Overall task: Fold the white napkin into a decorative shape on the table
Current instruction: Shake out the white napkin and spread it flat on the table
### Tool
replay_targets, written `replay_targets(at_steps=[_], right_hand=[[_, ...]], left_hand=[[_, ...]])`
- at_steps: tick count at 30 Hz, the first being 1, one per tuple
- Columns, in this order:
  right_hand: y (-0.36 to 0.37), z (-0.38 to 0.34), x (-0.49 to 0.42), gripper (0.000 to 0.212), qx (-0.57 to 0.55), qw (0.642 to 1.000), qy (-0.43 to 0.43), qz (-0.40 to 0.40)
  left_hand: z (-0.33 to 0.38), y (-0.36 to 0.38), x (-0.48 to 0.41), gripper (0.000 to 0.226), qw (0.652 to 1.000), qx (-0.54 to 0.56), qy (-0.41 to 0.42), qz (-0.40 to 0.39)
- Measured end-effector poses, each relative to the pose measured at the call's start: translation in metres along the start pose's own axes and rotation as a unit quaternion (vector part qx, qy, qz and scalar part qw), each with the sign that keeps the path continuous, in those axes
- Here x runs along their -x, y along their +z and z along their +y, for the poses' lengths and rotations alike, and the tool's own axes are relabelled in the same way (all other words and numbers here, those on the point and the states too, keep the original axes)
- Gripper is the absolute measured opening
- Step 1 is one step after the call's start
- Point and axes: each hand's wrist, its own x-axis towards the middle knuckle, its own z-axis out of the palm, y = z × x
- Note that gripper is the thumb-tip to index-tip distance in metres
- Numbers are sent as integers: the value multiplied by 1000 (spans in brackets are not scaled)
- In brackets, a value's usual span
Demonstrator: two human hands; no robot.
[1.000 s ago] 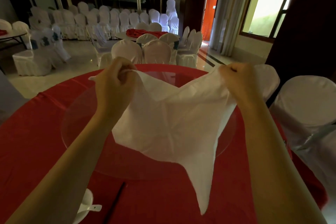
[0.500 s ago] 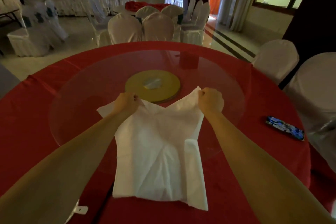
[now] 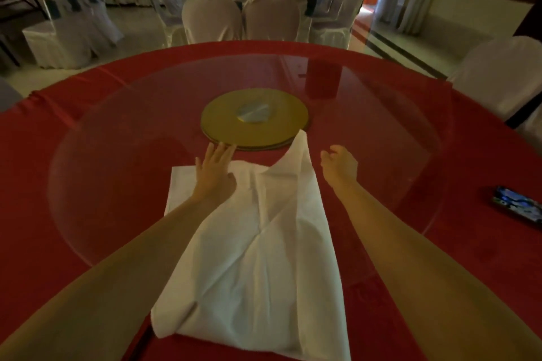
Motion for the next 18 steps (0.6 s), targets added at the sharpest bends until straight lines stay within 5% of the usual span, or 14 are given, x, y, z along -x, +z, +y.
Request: replay_targets(at_steps=[5,9,14,18], right_hand=[[19,20,59,38,203,965,-162,-36],[27,39,119,41,365,917,-152,-46],[20,46,127,13,351,924,-141,-53],[-2,60,111,19,263,960,-87,-27]], left_hand=[[13,33,89,52,999,13,40,-30],[7,57,131,53,990,-74,43,-112],[-5,64,132,55,988,-90,70,-104],[-5,69,127,56,987,-101,78,-96]])
